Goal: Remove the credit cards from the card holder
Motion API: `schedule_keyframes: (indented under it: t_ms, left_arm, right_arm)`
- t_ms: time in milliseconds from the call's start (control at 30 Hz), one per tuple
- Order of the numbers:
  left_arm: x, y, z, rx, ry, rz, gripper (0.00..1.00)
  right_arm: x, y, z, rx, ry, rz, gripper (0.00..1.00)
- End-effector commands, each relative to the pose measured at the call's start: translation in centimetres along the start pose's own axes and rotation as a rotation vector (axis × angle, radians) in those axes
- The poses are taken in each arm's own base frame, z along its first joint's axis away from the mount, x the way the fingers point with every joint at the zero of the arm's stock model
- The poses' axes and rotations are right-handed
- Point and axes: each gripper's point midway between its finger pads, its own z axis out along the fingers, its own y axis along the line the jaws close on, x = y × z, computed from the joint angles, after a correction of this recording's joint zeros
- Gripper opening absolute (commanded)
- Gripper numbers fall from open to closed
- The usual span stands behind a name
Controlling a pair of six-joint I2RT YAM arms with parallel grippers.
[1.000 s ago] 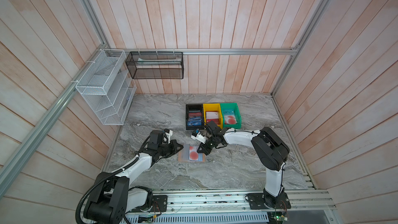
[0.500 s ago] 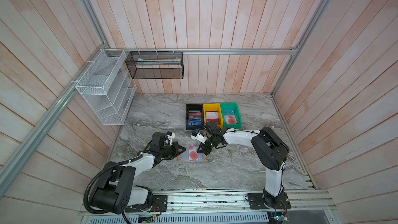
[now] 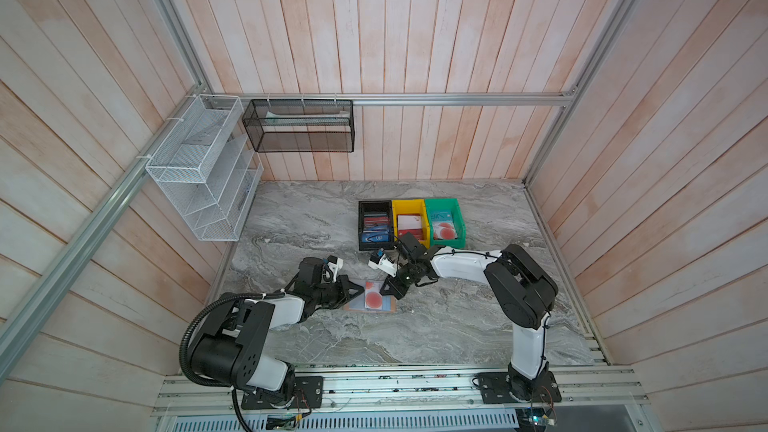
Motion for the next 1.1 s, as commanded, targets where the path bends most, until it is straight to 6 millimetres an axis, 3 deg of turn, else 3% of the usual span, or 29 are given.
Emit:
schedule_keyframes:
  t_ms: [0, 200, 700, 933, 1067]
  left_arm:
    - [0.2, -0.2, 0.4, 0.021, 0.016, 0.011, 0.09]
    - [0.3, 0.4, 0.6, 0.010, 0.017, 0.000, 0.16]
    - [0.6, 1.0, 1.9, 0.005, 0.050, -0.013, 0.16]
    - [0.8, 1.2, 2.0, 0.000, 0.059, -0.016, 0.07]
    - [0.8, 1.3, 2.0, -0.004, 0.061, -0.018, 0.06]
  right_arm:
    - [4.0, -0.5, 1.6, 0.010, 0.139, 0.059, 0.05]
    - [4.3, -0.6, 1.6, 0.012, 0.147, 0.061, 0.05]
    - [4.3, -0.5, 1.5, 0.012, 0.156, 0.059, 0.05]
    - [4.5, -0.7, 1.6, 0.014, 0.165, 0.062, 0.05]
    - [4.4, -0.6, 1.6, 0.012, 0.164, 0.062, 0.05]
